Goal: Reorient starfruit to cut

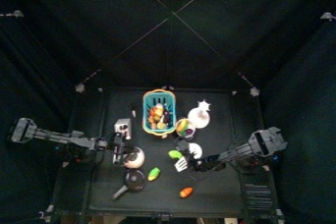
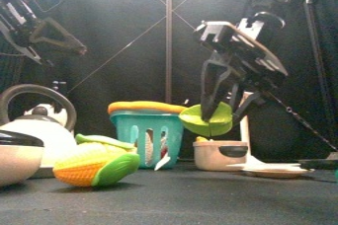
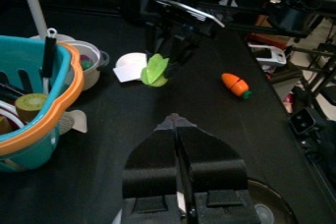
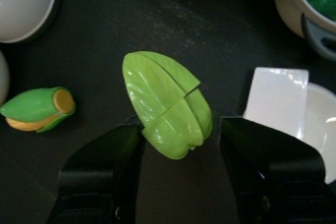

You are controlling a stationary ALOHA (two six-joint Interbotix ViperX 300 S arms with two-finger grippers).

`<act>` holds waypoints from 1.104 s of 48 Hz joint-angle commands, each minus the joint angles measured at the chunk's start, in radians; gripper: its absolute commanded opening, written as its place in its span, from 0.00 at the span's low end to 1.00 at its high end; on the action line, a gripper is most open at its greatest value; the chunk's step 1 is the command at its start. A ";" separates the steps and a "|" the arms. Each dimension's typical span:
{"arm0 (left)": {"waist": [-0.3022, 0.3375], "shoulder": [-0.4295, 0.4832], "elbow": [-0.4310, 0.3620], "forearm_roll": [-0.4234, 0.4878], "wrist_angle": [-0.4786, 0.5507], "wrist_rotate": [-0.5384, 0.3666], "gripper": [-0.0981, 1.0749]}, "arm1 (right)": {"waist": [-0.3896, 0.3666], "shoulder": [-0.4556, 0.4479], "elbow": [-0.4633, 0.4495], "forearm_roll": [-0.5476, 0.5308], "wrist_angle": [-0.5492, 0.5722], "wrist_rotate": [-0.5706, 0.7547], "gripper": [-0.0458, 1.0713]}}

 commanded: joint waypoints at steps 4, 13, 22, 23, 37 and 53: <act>-0.002 0.002 -0.012 0.000 -0.009 0.000 0.29 | 0.083 0.014 -0.049 -0.077 0.126 0.308 0.63; -0.002 0.002 -0.012 0.000 -0.009 0.002 0.29 | 0.160 0.084 -0.084 -0.083 0.288 0.655 0.63; -0.003 0.000 -0.014 0.000 -0.009 0.000 0.29 | 0.189 0.161 -0.150 -0.074 0.373 0.884 0.63; -0.003 0.002 -0.014 0.000 -0.009 0.000 0.29 | 0.189 0.173 -0.164 -0.069 0.377 0.904 0.63; -0.005 0.002 -0.014 0.000 -0.009 0.002 0.29 | 0.163 0.279 -0.291 0.046 0.385 0.953 0.65; -0.005 0.000 -0.020 0.003 -0.009 0.006 0.29 | 0.091 0.319 -0.334 0.107 0.364 0.960 0.67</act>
